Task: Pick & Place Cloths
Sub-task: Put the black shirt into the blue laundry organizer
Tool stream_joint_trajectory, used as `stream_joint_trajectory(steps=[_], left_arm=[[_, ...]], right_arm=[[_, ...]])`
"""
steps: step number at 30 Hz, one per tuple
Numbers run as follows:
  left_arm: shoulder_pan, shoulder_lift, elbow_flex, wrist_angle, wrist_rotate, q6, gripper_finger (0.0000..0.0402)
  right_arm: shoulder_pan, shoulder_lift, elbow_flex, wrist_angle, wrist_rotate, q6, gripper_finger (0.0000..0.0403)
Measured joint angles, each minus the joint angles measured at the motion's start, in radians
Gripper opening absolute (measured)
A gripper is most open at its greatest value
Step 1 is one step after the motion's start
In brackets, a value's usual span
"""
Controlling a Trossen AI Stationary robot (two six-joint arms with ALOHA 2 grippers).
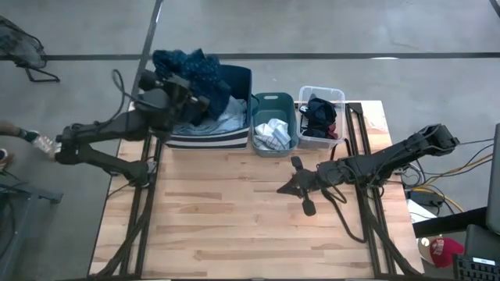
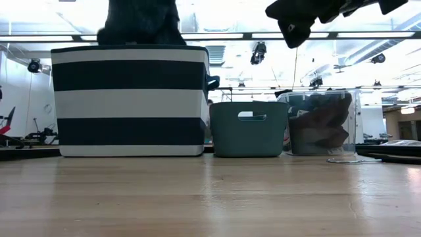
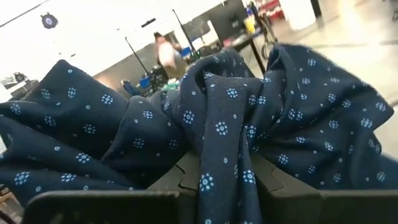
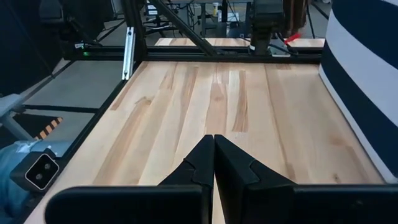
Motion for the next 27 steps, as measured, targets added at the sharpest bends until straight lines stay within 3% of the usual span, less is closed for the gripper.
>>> stream_joint_trajectory(steps=[6,9,14,17,20,27], left_arm=[[0.021,0.009,-0.083,-0.074,0.03,-0.115,0.0064],[0.04,0.009,-0.099,-0.149,0.098,-0.216,0.0064],[0.144,0.014,-0.03,-0.39,0.481,-0.521,0.0064],[0.234,0.028,0.02,-0.527,0.64,-0.644,0.0069],[0.309,0.044,0.042,-0.644,0.723,-0.72,0.0092],[0.408,0.06,0.033,-0.731,0.78,-0.811,0.0194]], right_arm=[[0.0,0.0,-0.003,0.022,0.0,0.007,0.0008],[0.0,0.0,-0.011,0.056,0.0,-0.003,0.0008],[0.0,0.0,-0.022,0.064,0.0,-0.011,0.0008],[0.0,0.0,-0.028,0.066,0.0,-0.011,0.0008],[0.0,0.0,-0.035,0.07,0.0,-0.011,0.0008],[0.0,0.0,-0.038,0.075,0.0,-0.011,0.0008]])
